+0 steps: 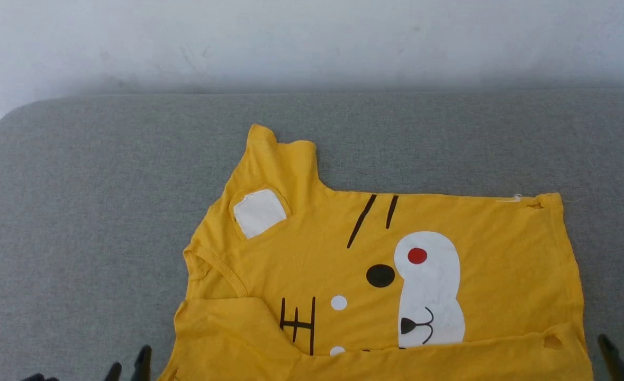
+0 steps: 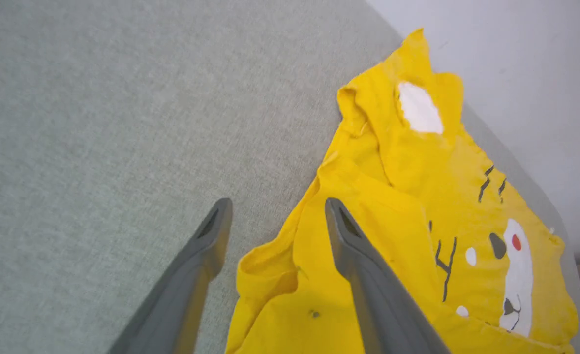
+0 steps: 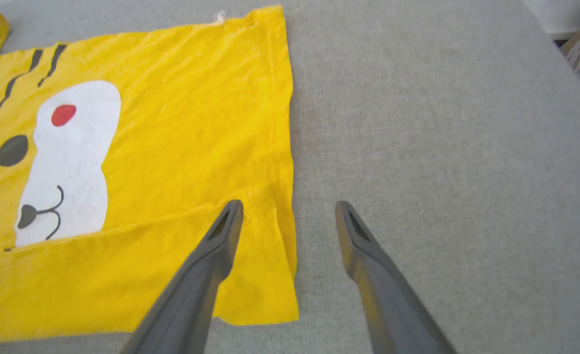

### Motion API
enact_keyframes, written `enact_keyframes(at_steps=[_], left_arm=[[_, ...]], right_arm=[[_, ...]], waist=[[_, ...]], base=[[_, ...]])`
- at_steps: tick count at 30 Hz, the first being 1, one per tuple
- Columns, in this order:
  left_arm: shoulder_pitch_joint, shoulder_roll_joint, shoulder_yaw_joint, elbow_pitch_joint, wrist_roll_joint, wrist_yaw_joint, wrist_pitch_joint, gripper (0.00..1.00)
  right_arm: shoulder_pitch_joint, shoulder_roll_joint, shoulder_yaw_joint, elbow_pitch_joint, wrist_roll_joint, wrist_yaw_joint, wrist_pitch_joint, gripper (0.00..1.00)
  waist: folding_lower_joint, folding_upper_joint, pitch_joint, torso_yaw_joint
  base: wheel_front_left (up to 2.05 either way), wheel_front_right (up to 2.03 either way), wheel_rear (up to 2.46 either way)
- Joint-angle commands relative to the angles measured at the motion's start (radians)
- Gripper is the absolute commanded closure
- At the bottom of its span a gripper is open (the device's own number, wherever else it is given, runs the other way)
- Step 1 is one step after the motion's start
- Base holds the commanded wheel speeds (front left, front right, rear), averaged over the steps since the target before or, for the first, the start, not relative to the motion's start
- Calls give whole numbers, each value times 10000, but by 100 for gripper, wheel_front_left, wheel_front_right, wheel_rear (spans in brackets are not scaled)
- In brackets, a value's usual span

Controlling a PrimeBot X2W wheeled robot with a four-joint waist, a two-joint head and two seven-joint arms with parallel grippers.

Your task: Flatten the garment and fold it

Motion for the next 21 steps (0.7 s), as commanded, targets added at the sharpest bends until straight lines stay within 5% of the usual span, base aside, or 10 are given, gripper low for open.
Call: enact_keyframes(at_steps=[1,8,12,18,21], left_arm=[[31,83,155,-329,67,-104,-248,0],[-1091,615,818,-1610,1841,166,-1908,0],[-2631,1430,440,-1703,3119,244,-1694,0],[-6395,2625,-588,-1162,4057,-710,20,0],[-8469,2755,-1060,-446,4145,-1372,830,0]], right_arm=[[-220,-71,-119,-221,-72,-9,-284,0],[-906,-90,-90,-841,-1110,-9,-1901,0],[-1380,-163,532,-759,-1459,-9,-2423,0],[-2534,-242,1539,-462,-1559,-9,-2777,0],[-2982,-260,1824,-323,-1602,-9,-2871,0]], waist=[[0,0,-12,1],[0,0,151,1],[0,0,582,-132],[0,0,1745,-386],[0,0,2349,-503]], base=[[0,0,0],[0,0,0],[0,0,0],[0,0,0],[0,0,0]])
